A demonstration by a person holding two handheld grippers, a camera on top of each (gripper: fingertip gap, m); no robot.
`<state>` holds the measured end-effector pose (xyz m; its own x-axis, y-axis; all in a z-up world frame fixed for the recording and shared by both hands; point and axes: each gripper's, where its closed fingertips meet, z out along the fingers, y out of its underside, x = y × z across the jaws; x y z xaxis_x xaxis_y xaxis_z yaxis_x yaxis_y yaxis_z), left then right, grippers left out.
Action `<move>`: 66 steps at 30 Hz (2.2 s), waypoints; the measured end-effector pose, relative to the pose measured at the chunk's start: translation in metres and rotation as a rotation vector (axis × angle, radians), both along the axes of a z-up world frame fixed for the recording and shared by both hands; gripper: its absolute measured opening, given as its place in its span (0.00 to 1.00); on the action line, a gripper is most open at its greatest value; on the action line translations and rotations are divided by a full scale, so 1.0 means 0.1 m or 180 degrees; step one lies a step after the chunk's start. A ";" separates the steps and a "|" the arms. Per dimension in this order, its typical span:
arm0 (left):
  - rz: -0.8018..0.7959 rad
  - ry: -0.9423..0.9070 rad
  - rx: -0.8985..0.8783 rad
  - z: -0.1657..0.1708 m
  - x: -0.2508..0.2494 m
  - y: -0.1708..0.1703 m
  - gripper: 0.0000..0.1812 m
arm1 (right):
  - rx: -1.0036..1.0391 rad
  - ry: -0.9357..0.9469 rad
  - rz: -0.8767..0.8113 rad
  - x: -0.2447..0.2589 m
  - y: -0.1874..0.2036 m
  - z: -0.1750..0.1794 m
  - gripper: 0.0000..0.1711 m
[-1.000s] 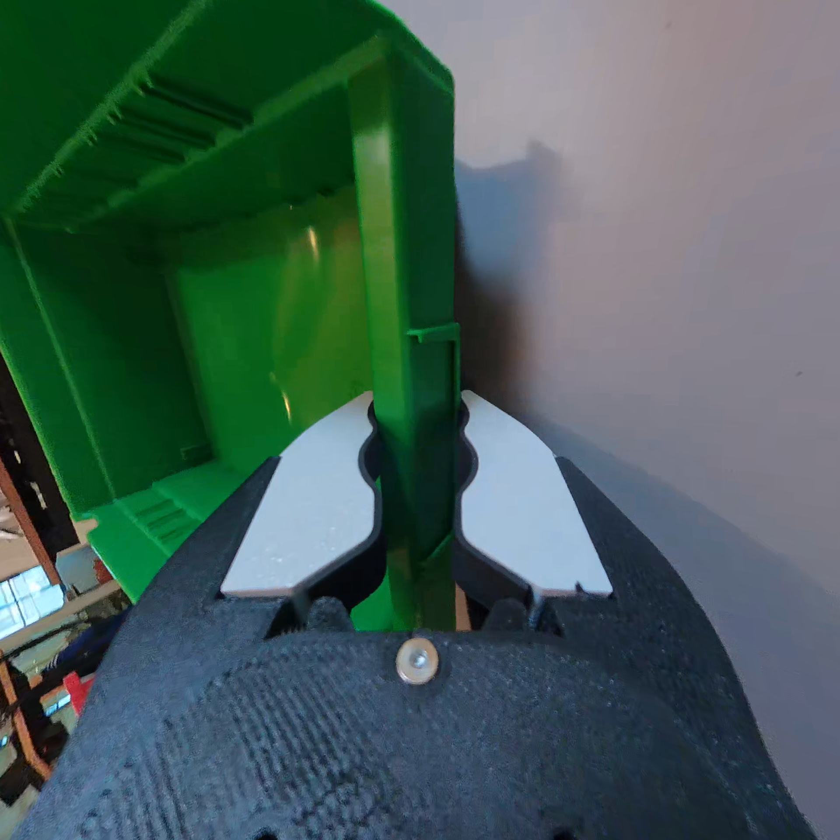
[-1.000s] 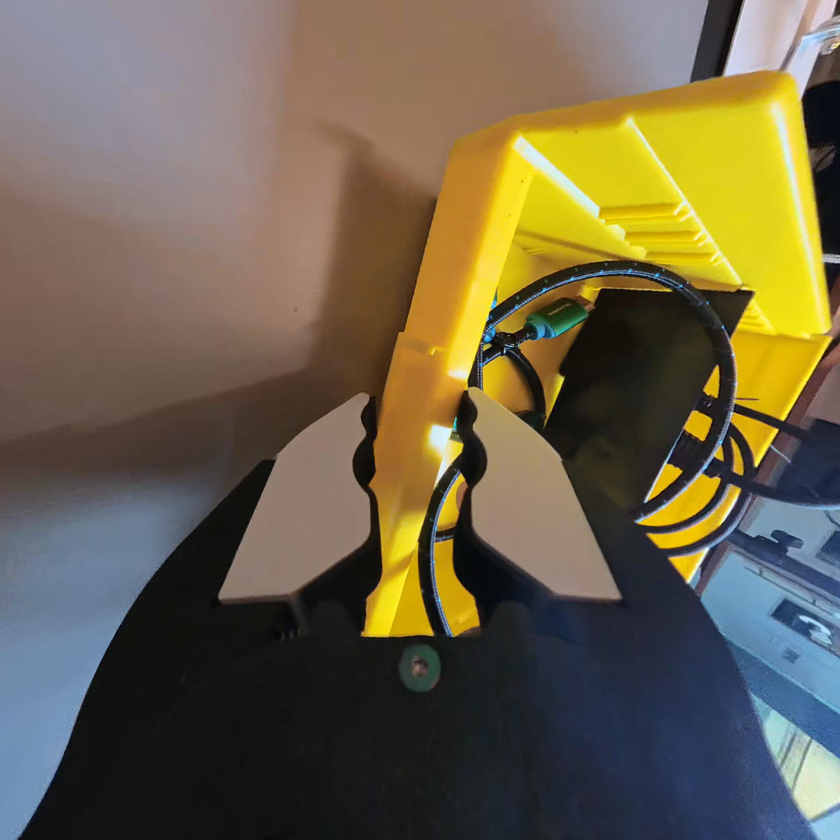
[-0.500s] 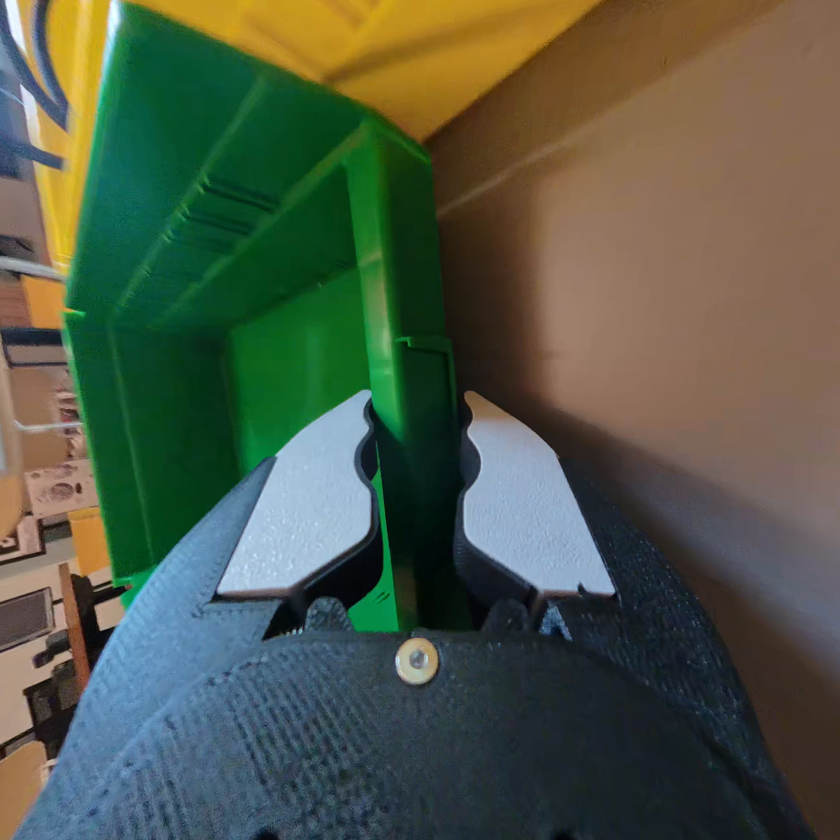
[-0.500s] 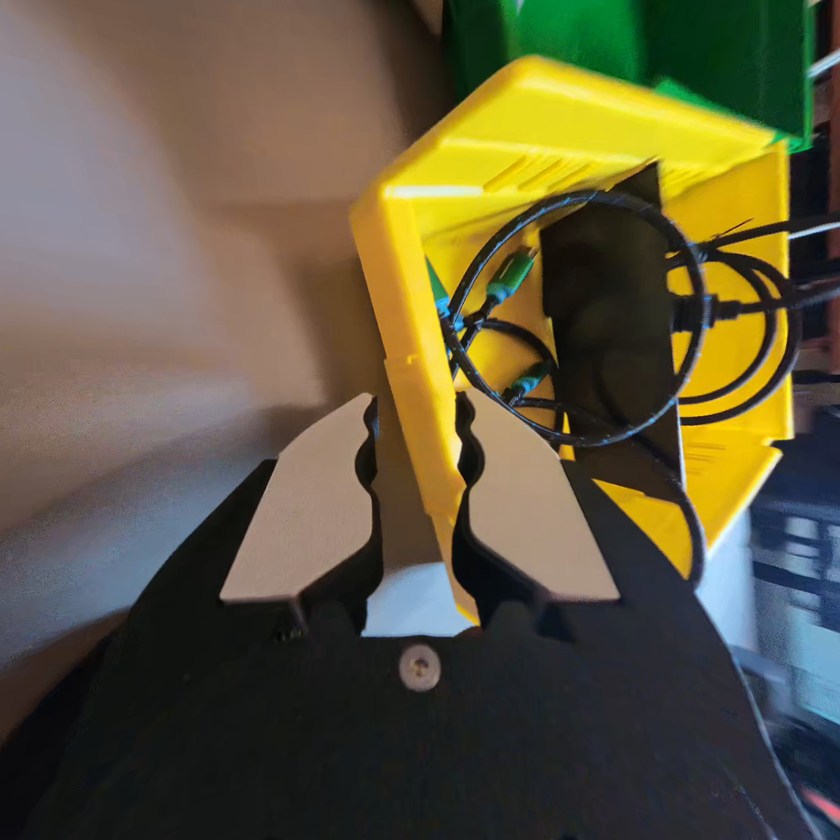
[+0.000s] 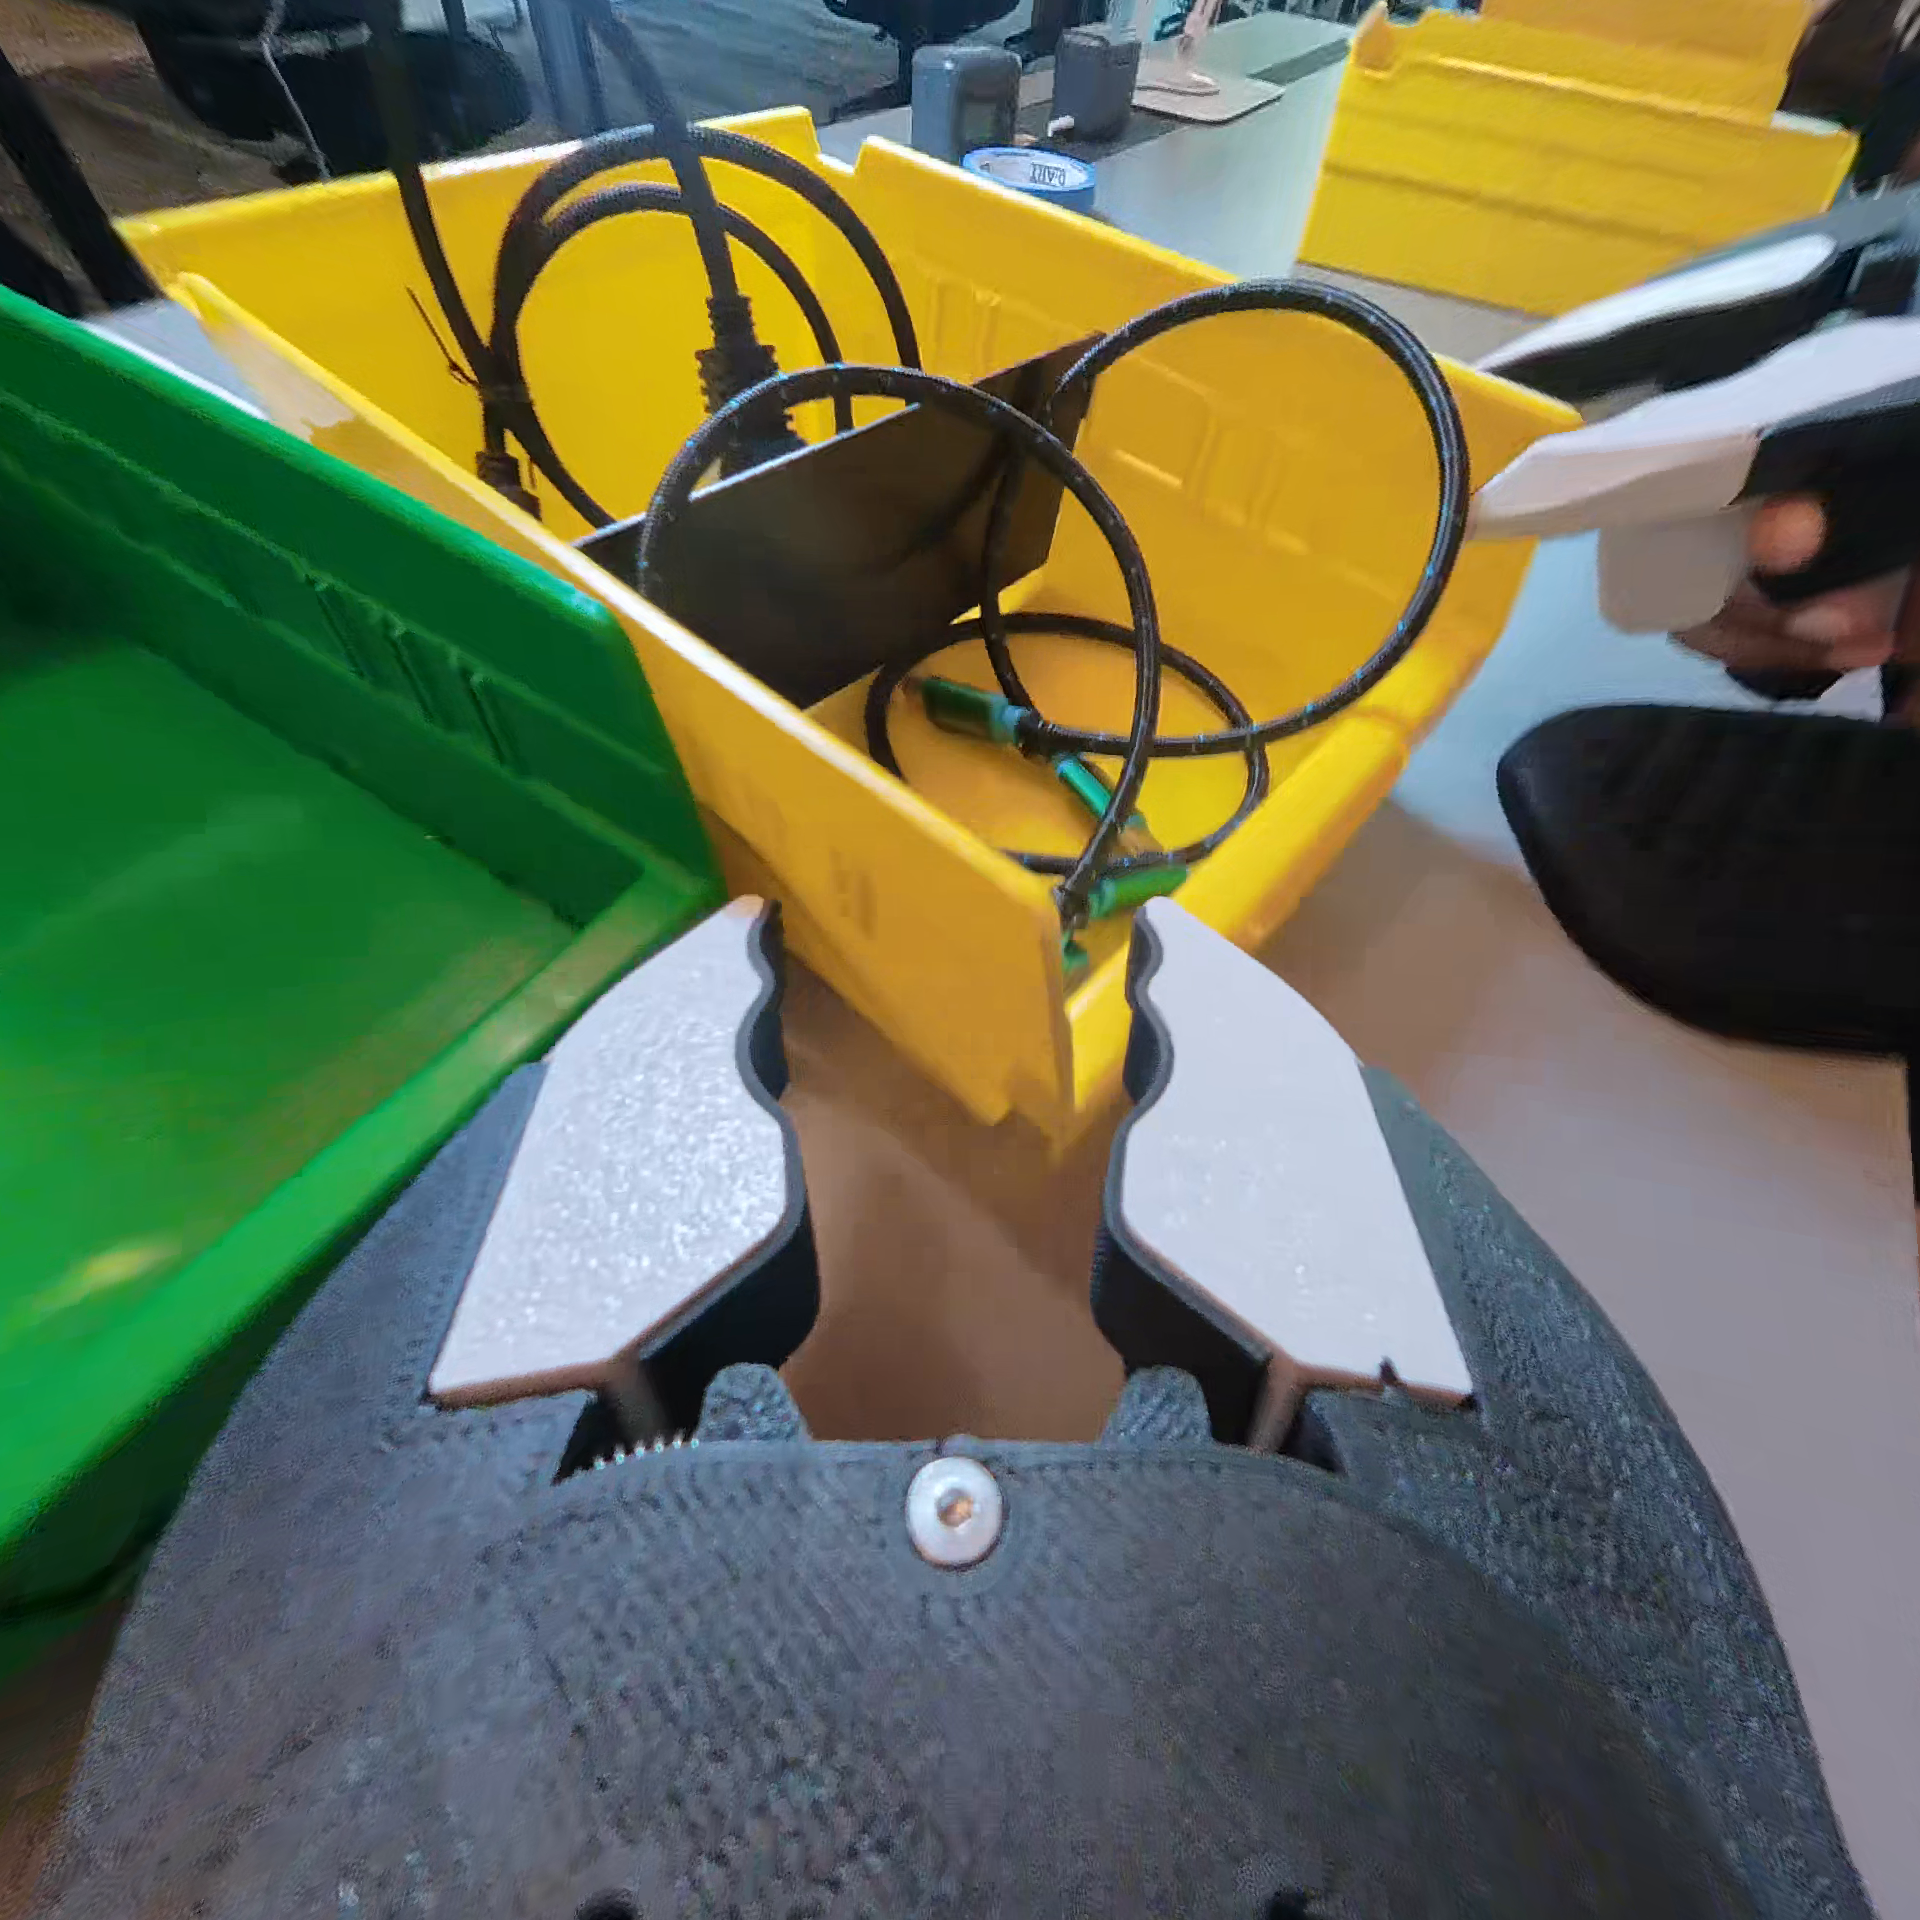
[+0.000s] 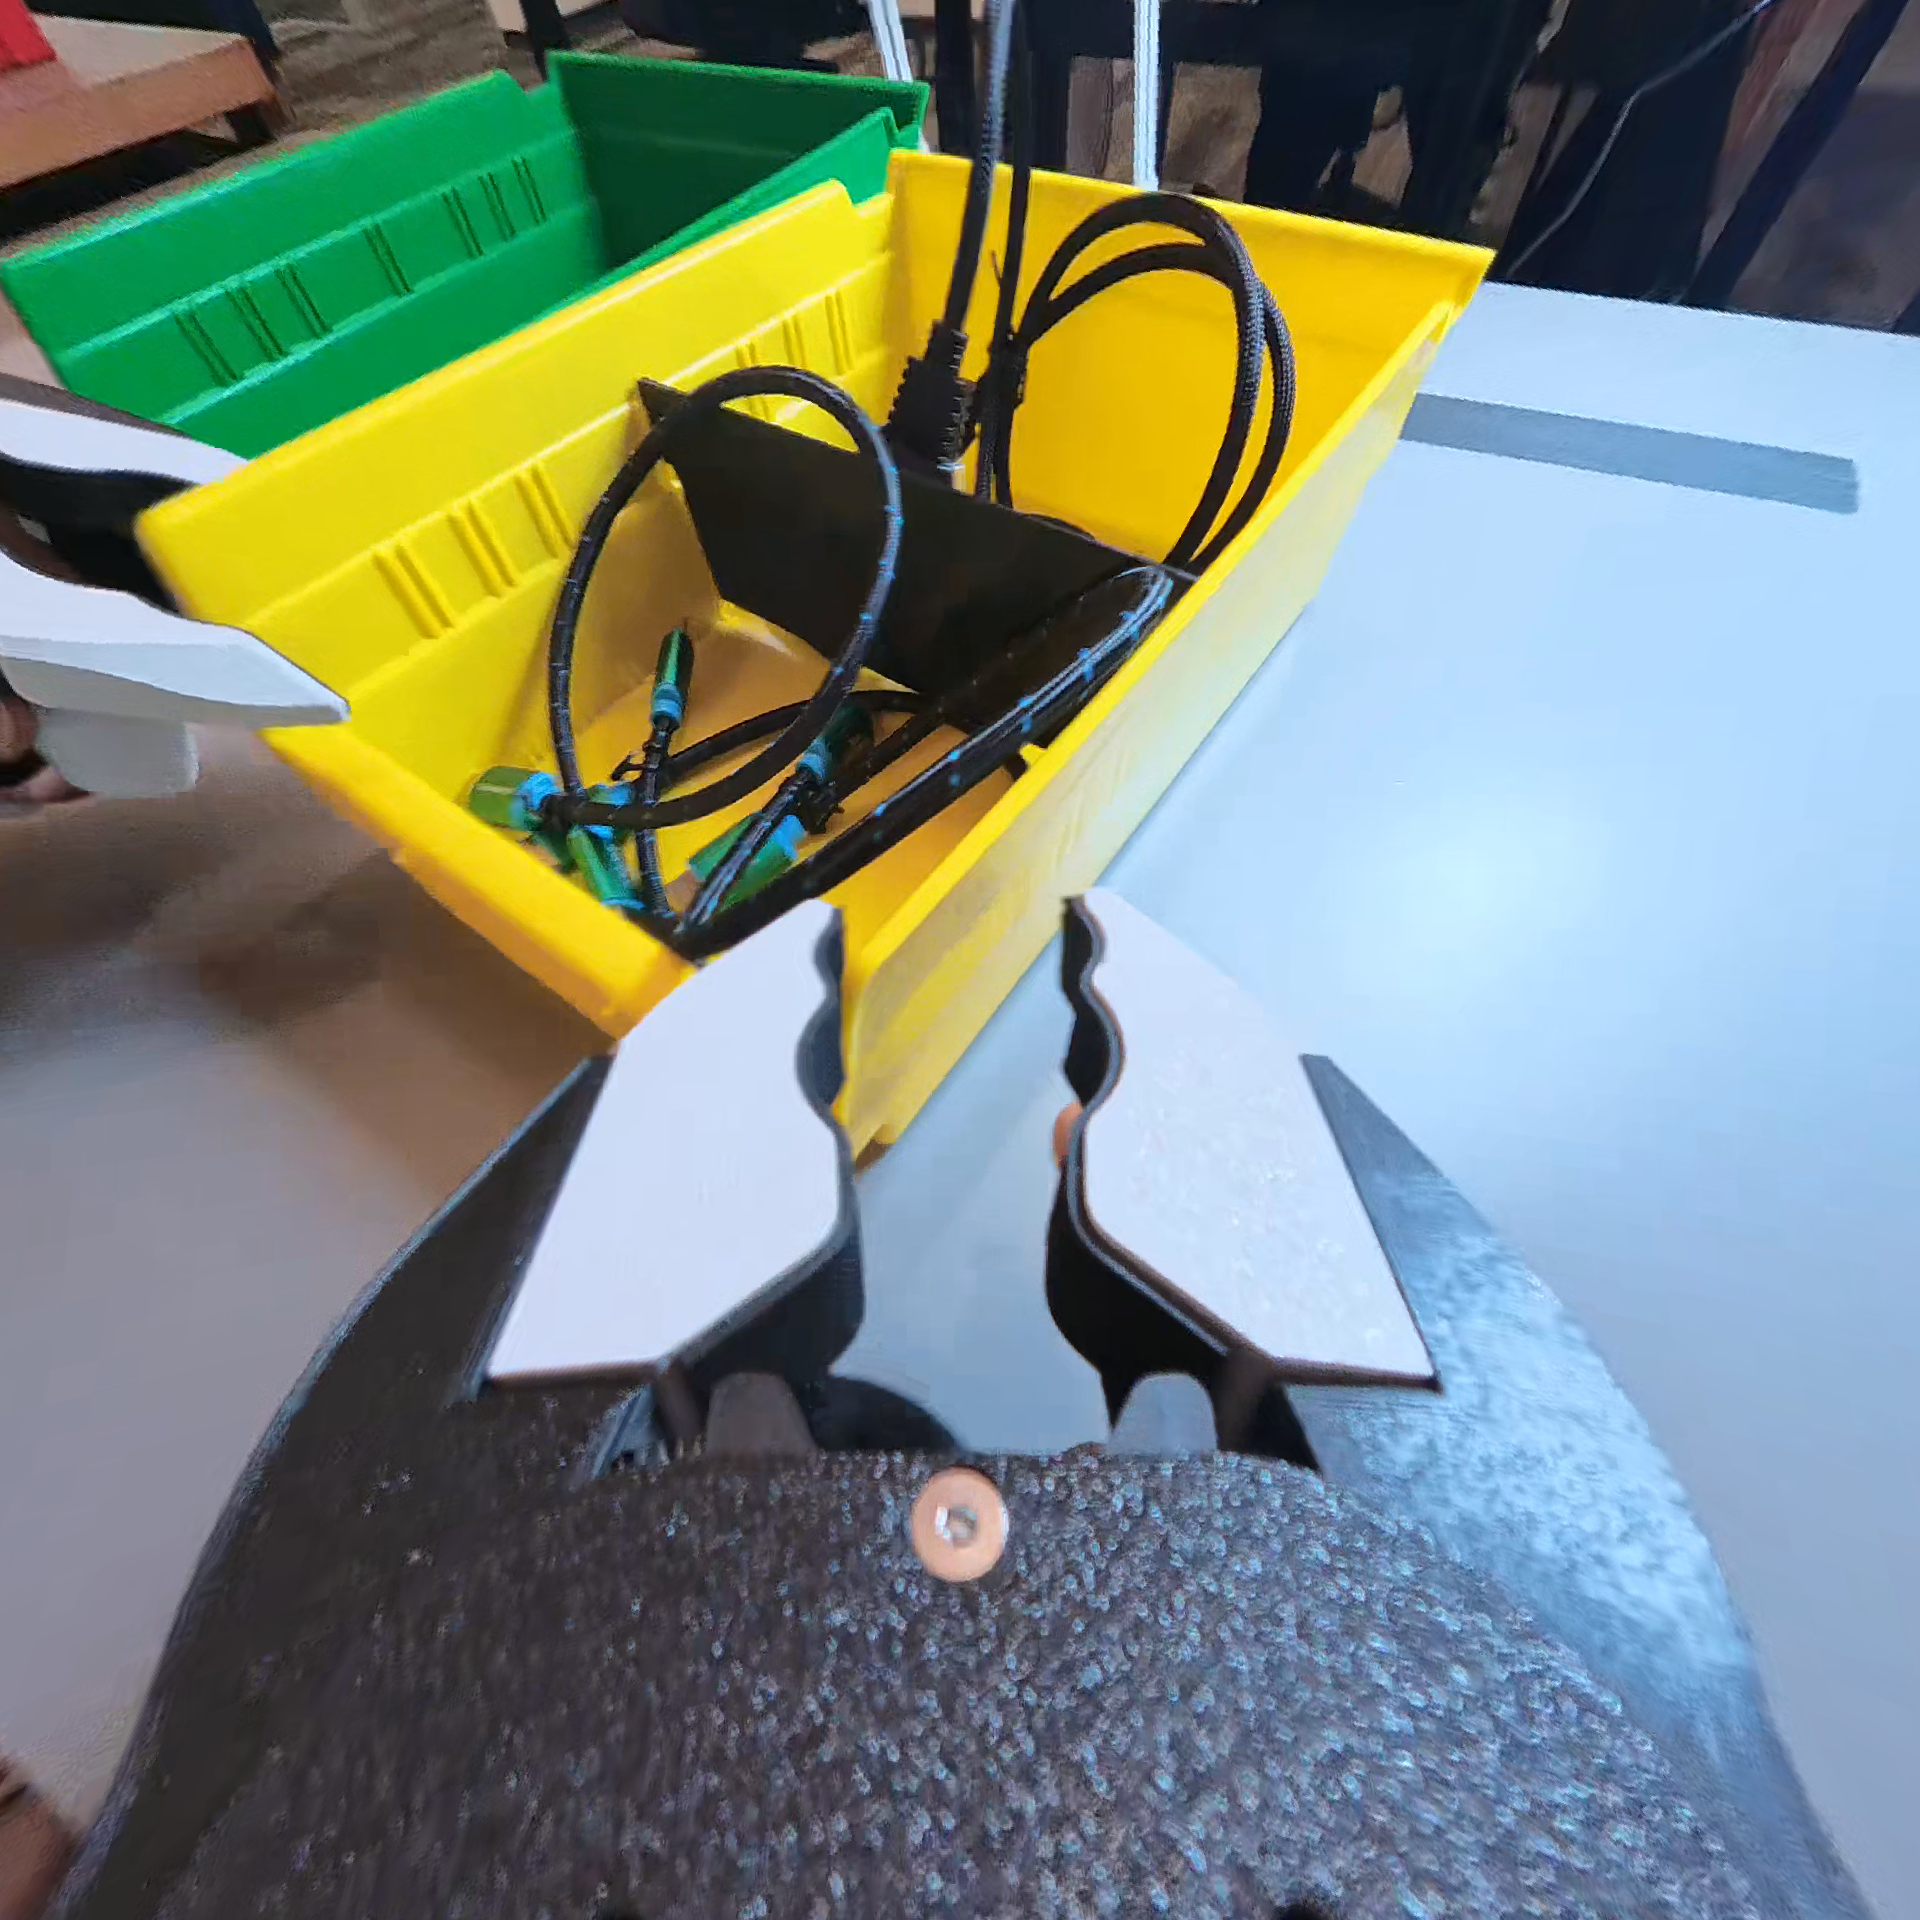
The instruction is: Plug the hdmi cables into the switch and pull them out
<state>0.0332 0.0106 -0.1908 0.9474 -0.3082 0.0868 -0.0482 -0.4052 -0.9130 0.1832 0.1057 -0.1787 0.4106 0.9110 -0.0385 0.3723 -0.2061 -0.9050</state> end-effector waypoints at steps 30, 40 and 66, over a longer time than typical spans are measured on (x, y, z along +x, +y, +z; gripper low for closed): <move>0.0978 0.1235 0.1414 2.18 -1.18 -1.21 0.16 | 0.2303 0.1140 0.0487 -1.43 -1.06 2.42 0.06; 0.2161 0.1250 0.1181 2.02 -2.46 -2.58 0.10 | 0.1285 0.1316 0.1420 -3.09 -2.01 1.74 0.07; 0.1435 0.1554 0.0181 0.68 -2.61 -2.27 0.23 | 0.1553 -0.0984 0.2323 -2.78 -1.33 0.29 0.26</move>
<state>-0.2276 -0.2162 -0.1232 0.9109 0.1360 -0.3895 -0.2985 -0.4344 -0.8498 -0.0953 -0.0277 -0.1500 -0.3423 0.8342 0.4324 0.4989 0.5513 -0.6687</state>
